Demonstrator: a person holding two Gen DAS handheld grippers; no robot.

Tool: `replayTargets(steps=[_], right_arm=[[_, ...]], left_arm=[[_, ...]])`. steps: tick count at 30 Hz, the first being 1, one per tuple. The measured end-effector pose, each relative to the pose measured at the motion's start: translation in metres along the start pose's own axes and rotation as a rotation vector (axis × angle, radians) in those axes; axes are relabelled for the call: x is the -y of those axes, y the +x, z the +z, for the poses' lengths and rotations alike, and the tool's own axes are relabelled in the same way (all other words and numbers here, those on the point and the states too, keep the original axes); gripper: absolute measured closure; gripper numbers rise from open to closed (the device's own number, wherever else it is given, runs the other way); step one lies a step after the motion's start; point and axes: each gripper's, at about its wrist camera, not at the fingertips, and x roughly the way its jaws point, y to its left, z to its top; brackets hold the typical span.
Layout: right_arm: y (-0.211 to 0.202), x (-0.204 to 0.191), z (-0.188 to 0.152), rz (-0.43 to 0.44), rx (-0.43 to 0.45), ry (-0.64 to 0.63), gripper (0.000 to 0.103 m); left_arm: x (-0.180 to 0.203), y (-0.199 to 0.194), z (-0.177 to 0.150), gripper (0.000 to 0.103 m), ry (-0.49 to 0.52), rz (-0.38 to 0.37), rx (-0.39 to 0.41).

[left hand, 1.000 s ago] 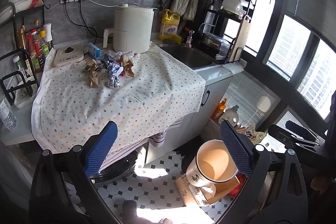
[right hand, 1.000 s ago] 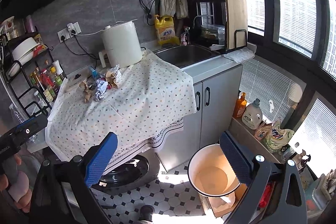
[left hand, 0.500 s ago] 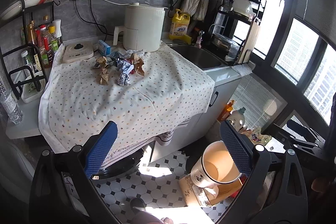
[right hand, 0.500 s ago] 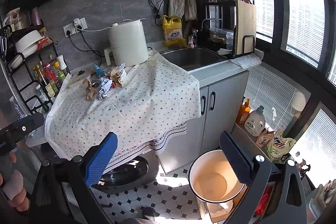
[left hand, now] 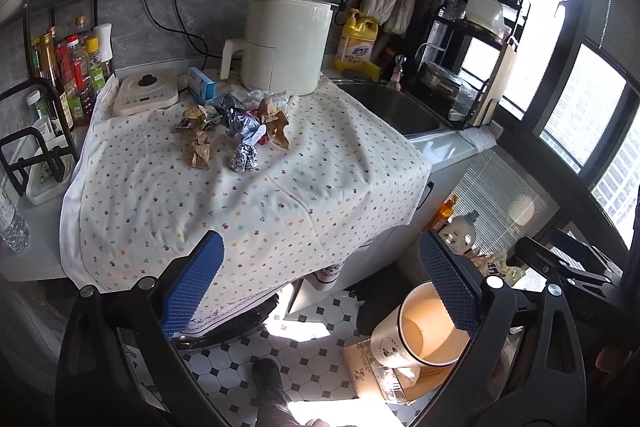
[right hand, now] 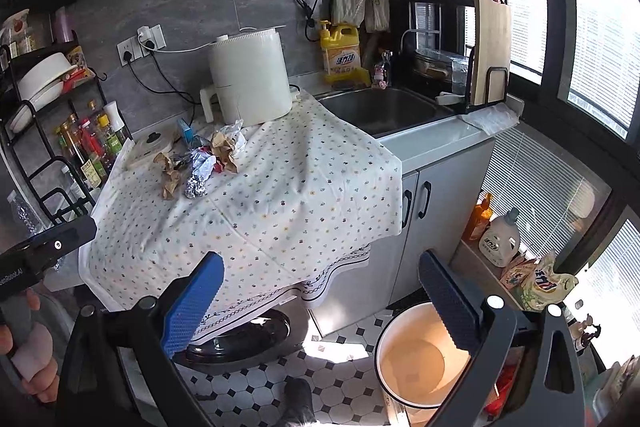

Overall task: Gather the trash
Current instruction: 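Reach the right tool to the brown paper bag and grasp it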

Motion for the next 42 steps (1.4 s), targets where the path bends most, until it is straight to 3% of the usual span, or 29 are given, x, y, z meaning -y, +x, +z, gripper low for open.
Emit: replayTargets(steps=[4, 19, 32, 42], right_arm=[[0.025, -0.014, 0.021, 0.019, 0.025, -0.01, 0.008], [0.141, -0.067, 0.086, 0.062, -0.049, -0.049, 0.008], [0.222, -0.108, 0.116, 0.102, -0.118, -0.051, 0.008], [0.259, -0.129, 0.13, 0.098, -0.153, -0.038, 0.008]], left_arm=[[-0.016, 0.023, 0.019, 0.006, -0.004, 0.003, -0.008], [-0.103, 0.133, 0.081, 0.006, -0.094, -0.023, -0.037], [-0.171, 0.2, 0.122, 0.018, -0.158, -0.018, -0.07], [-0.195, 0.245, 0.139, 0.022, -0.132, -0.011, -0.118]])
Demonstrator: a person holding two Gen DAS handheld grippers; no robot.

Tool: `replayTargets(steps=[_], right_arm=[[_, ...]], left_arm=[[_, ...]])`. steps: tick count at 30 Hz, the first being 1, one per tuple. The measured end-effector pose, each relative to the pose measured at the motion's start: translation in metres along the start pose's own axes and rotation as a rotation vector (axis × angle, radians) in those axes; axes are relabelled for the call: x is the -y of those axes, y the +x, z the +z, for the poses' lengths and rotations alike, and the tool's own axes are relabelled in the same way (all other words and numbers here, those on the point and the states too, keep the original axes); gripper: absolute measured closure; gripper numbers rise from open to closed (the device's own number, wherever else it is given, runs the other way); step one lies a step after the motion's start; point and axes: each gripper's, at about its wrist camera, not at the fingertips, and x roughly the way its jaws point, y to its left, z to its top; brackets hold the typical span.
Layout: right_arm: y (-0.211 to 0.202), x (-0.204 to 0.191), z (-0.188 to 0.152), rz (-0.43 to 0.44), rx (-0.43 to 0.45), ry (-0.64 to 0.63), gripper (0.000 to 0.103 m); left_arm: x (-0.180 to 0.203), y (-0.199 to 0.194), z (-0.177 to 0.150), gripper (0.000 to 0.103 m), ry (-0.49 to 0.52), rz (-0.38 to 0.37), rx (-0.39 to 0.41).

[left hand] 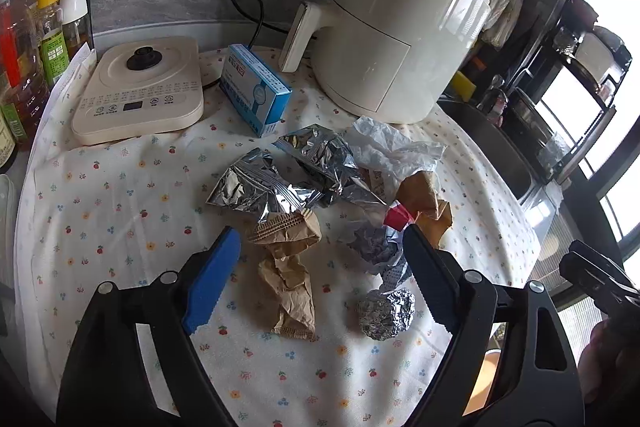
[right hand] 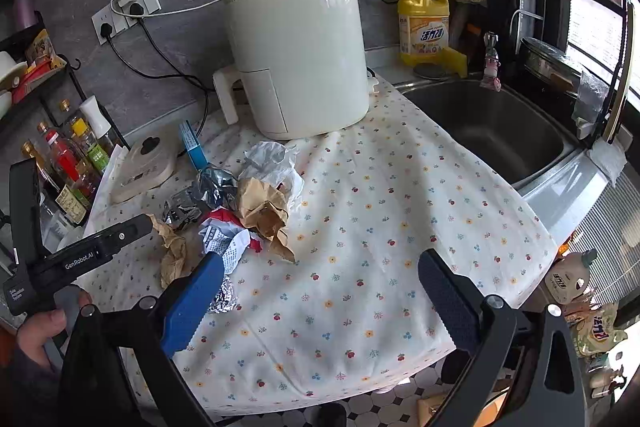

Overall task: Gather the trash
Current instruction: 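Reach the right tool to the brown paper bag and grasp it, then carry the brown paper bag with the right tool over the white bucket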

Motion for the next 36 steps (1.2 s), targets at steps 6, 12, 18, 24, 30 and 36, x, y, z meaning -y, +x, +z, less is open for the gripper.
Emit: replayTargets(steps=[6, 12, 18, 24, 30, 36], right_arm=[[0.016, -0.006, 0.005, 0.0, -0.03, -0.011, 0.008], [0.033, -0.012, 0.012, 0.004, -0.044, -0.021, 0.008], [0.052, -0.016, 0.018, 0.025, -0.056, -0.025, 0.008], [0.08, -0.026, 0.023, 0.054, -0.077, -0.067, 0.023], [0.118, -0.026, 0.021, 0.08, -0.144, -0.065, 0.044], [0.131, -0.02, 0.019, 0.132, -0.179, -0.025, 0.095]], left_arm=[[-0.005, 0.02, 0.006, 0.032, -0.007, -0.012, -0.029], [-0.011, 0.03, 0.011, 0.071, -0.017, -0.023, -0.061], [-0.018, 0.009, 0.015, 0.079, -0.024, -0.027, -0.013], [-0.033, -0.023, 0.013, 0.079, -0.062, -0.005, 0.059], [-0.047, -0.044, 0.006, 0.079, -0.096, 0.036, 0.087], [-0.051, -0.059, -0.001, 0.079, -0.11, 0.051, 0.108]])
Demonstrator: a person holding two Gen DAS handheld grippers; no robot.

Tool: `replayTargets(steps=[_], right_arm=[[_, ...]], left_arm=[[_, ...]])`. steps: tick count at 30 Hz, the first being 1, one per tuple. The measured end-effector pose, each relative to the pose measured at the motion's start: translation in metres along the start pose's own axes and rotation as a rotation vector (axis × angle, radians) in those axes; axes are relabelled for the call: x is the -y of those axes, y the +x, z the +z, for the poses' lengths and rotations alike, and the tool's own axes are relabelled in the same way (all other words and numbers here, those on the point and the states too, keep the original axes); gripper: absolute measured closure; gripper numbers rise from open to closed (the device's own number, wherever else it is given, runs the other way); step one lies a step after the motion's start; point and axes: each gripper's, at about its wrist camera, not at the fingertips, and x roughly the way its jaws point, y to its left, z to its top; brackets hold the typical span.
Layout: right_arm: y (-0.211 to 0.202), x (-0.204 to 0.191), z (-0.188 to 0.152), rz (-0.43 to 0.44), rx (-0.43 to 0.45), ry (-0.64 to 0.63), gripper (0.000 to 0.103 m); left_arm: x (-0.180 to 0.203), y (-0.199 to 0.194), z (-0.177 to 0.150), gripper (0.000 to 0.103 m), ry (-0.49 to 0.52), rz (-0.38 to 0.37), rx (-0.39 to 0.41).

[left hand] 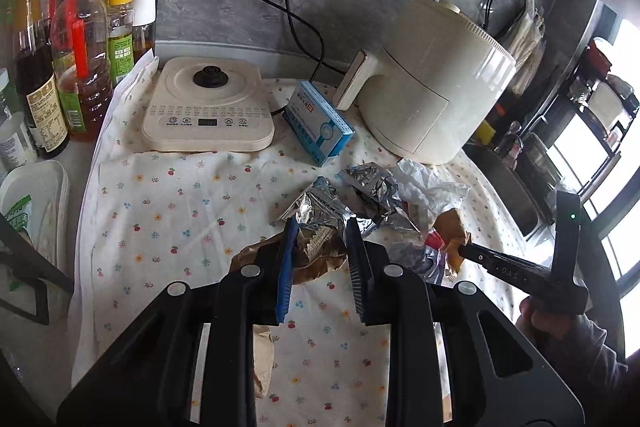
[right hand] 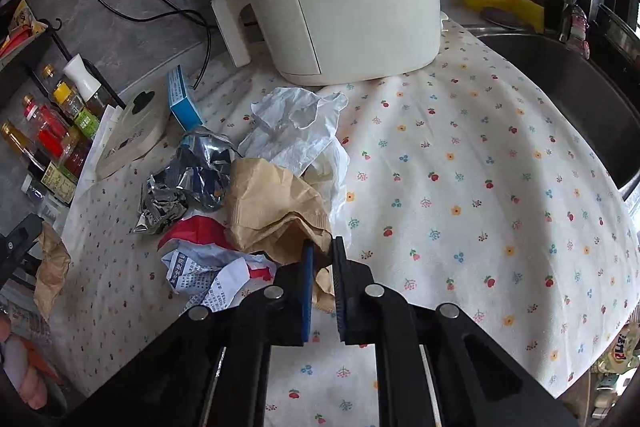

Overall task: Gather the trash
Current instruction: 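Carry the brown paper bag with the right tool over the white bucket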

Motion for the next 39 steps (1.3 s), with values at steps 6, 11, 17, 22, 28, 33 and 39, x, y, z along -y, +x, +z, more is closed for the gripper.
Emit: replayTargets(steps=[6, 11, 17, 22, 28, 33, 39], right_arm=[[-0.032, -0.004, -0.007, 0.036, 0.05, -0.016, 0.098], [-0.071, 0.004, -0.015, 0.052, 0.114, 0.012, 0.098], [-0.116, 0.036, -0.033, -0.013, 0.187, 0.064, 0.098], [-0.15, 0.081, -0.056, -0.089, 0.222, 0.163, 0.097], [-0.189, 0.134, -0.092, -0.187, 0.249, 0.284, 0.097], [-0.216, 0.172, -0.124, -0.267, 0.254, 0.371, 0.097], [-0.243, 0.219, -0.17, -0.33, 0.221, 0.458, 0.097]], left_arm=[[0.009, -0.01, -0.002, 0.079, 0.003, -0.011, 0.016], [0.034, -0.01, 0.004, 0.079, 0.046, -0.061, 0.026], [0.083, 0.002, 0.005, 0.079, 0.137, -0.162, 0.012], [0.134, 0.014, 0.0, 0.079, 0.227, -0.252, -0.022], [0.196, 0.023, -0.015, 0.079, 0.327, -0.38, -0.068], [0.246, 0.03, -0.036, 0.079, 0.39, -0.467, -0.113], [0.305, 0.03, -0.069, 0.079, 0.462, -0.536, -0.17]])
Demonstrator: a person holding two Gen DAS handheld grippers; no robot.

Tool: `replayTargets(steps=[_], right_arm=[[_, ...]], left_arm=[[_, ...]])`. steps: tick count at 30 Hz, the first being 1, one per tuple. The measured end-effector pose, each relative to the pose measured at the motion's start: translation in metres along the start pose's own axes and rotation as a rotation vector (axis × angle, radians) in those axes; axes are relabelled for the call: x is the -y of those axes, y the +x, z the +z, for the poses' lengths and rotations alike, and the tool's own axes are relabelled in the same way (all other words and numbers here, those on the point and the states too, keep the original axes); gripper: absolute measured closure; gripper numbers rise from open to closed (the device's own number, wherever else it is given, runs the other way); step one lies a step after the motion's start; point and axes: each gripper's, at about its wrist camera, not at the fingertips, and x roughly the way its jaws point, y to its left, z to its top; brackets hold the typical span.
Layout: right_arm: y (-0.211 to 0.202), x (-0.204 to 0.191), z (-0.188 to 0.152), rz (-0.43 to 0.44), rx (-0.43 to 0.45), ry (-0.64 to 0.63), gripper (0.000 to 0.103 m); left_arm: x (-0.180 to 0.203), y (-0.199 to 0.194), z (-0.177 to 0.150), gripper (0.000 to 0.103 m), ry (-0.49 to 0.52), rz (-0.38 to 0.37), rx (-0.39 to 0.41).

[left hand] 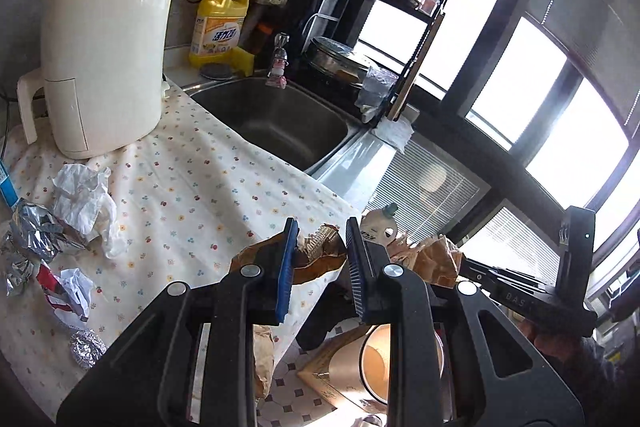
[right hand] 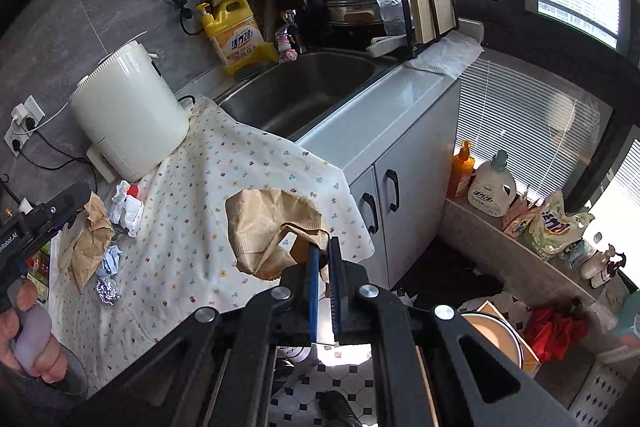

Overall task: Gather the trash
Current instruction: 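Carry the brown paper bag with the right tool over the white bucket, then open the right tool to drop the paper into the bucket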

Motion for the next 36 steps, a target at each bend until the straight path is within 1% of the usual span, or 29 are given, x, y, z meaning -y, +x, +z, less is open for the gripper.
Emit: replayTargets(steps=[4, 6, 9, 11, 14, 16, 22, 23, 24, 25, 26, 28, 31, 36], right_arm=[[-0.009, 0.042, -0.01, -0.019, -0.046, 0.005, 0.097], [-0.014, 0.063, -0.018, -0.018, -0.065, -0.002, 0.096], [-0.016, 0.092, -0.028, -0.018, -0.139, 0.002, 0.096], [-0.018, 0.106, -0.037, -0.008, -0.172, -0.019, 0.094], [-0.014, 0.126, -0.05, 0.006, -0.231, -0.031, 0.094], [-0.013, 0.135, -0.058, 0.016, -0.256, -0.047, 0.094], [-0.005, 0.168, -0.083, 0.016, -0.341, -0.09, 0.093], [-0.004, 0.174, -0.088, 0.019, -0.354, -0.095, 0.082], [-0.005, 0.18, -0.092, 0.024, -0.353, -0.1, 0.055], [-0.009, 0.185, -0.096, 0.021, -0.339, -0.107, 0.042], [-0.012, 0.189, -0.098, 0.016, -0.328, -0.121, 0.034], [-0.014, 0.2, -0.103, 0.014, -0.339, -0.129, 0.035], [-0.023, 0.22, -0.104, -0.009, -0.33, -0.112, 0.036], [-0.045, 0.245, -0.092, -0.048, -0.266, -0.074, 0.036]], left_arm=[[0.038, 0.018, -0.013, 0.079, 0.023, -0.026, -0.024], [0.057, 0.029, -0.023, 0.079, 0.021, -0.015, -0.034], [0.08, 0.042, -0.04, 0.079, -0.019, -0.006, -0.061], [0.097, 0.046, -0.051, 0.079, -0.041, -0.002, -0.071], [0.121, 0.056, -0.069, 0.079, -0.055, 0.012, -0.096], [0.135, 0.06, -0.079, 0.079, -0.064, 0.021, -0.107], [0.166, 0.074, -0.113, 0.079, -0.086, 0.042, -0.142], [0.171, 0.077, -0.12, 0.079, -0.089, 0.041, -0.149], [0.176, 0.081, -0.126, 0.079, -0.093, 0.04, -0.155], [0.182, 0.085, -0.132, 0.079, -0.096, 0.038, -0.16], [0.186, 0.088, -0.138, 0.079, -0.098, 0.037, -0.163], [0.196, 0.094, -0.15, 0.078, -0.108, 0.034, -0.17], [0.207, 0.104, -0.166, 0.078, -0.123, 0.024, -0.187], [0.23, 0.122, -0.176, 0.077, -0.115, -0.019, -0.24]])
